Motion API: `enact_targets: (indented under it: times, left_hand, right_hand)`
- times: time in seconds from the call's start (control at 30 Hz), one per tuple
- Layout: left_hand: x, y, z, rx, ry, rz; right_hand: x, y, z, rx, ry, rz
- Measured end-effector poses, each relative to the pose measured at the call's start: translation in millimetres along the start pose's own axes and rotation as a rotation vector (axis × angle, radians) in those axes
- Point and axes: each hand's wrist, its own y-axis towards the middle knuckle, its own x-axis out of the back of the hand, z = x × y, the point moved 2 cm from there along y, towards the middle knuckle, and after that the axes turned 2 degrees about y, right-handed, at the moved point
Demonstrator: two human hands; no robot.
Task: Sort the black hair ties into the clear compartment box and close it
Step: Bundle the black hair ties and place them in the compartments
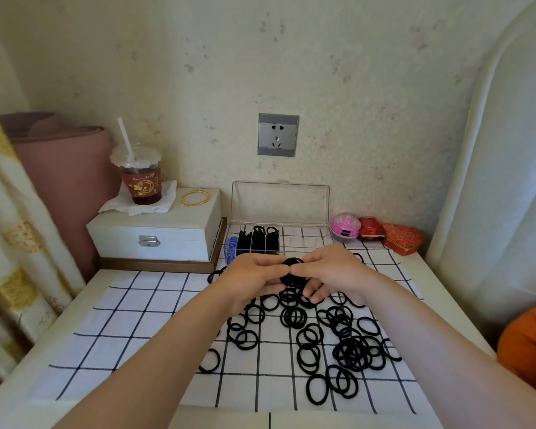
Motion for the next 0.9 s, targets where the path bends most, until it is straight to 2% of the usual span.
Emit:
enact_targets:
  times: [0.07,0.13,0.23,0.33,0.5,0.63,0.8,0.9]
  left_hand:
    - [3,2,0,-0.014,0.062,-0.01]
    - [7,5,0,-0.021,0.122,-0.063]
    - [14,8,0,-0.021,0.177,-0.145]
    - [17,9,0,-0.034,0.202,-0.181]
    - [16,10,2,-0.048,0.252,-0.191]
    - [17,11,4,-0.063,0.29,-0.193]
    - [16,9,3,-0.08,0.304,-0.197]
    - [16,8,2,-0.095,0.309,-0.212]
  right_hand:
    - [3,-1,2,0.025,0.001,0.036]
    - [9,1,1,0.077,-0.069,-0.04]
    - [23,8,-5,0.212,-0.489,-0.255]
    - [22,9,-14,0.208,-0.807,-0.22]
    - [5,9,-20,0.144,-1.1,-0.149]
    - [1,11,-20,0.079,-1.172,-0.042]
    - [-4,16,-21,0.083,-1.142,-0.05]
    - [1,19,-22,0.122,-1.021,-0.094]
